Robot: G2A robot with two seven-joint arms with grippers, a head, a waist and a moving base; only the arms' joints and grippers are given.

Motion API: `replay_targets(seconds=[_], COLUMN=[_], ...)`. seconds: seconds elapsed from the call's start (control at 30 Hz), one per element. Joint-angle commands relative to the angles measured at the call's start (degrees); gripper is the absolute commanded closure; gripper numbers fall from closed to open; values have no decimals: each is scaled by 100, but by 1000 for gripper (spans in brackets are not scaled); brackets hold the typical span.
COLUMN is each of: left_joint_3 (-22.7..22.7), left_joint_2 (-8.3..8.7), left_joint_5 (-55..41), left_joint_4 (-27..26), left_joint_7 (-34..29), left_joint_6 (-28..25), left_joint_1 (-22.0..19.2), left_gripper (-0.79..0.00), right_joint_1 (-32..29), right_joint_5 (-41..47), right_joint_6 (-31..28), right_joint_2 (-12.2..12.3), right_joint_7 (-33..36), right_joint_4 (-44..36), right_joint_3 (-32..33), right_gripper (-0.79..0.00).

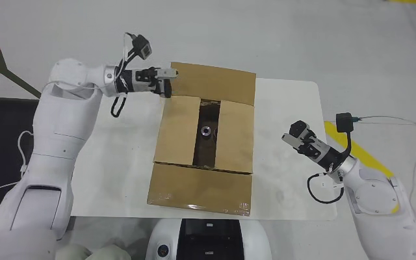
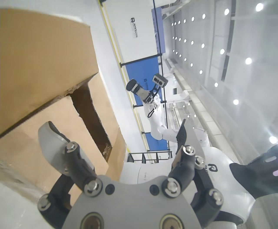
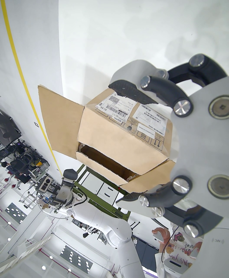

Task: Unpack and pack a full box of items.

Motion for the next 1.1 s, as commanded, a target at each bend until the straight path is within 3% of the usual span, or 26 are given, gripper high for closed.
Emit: replay_targets(seconds=[0.0,0.4,1.07], left_joint_3=[-68,99,725], left_joint_2=[7,-59,-373], left_joint_5=[-45,539,1305], left_joint_4=[58,452,2363], left_joint_7=[135,1253,2699], left_joint_6=[-18,-521,-1264], left_joint_1=[-24,-213,-912], left_gripper=[-785,-785,-785], right_joint_1=[0,0,0], right_joint_5=[0,0,0], right_joint_6=[0,0,0], right_joint_2=[0,0,0], right_joint_7=[0,0,0], right_joint_4=[0,0,0], right_joint_3=[0,0,0], right_gripper=[-785,-785,-785])
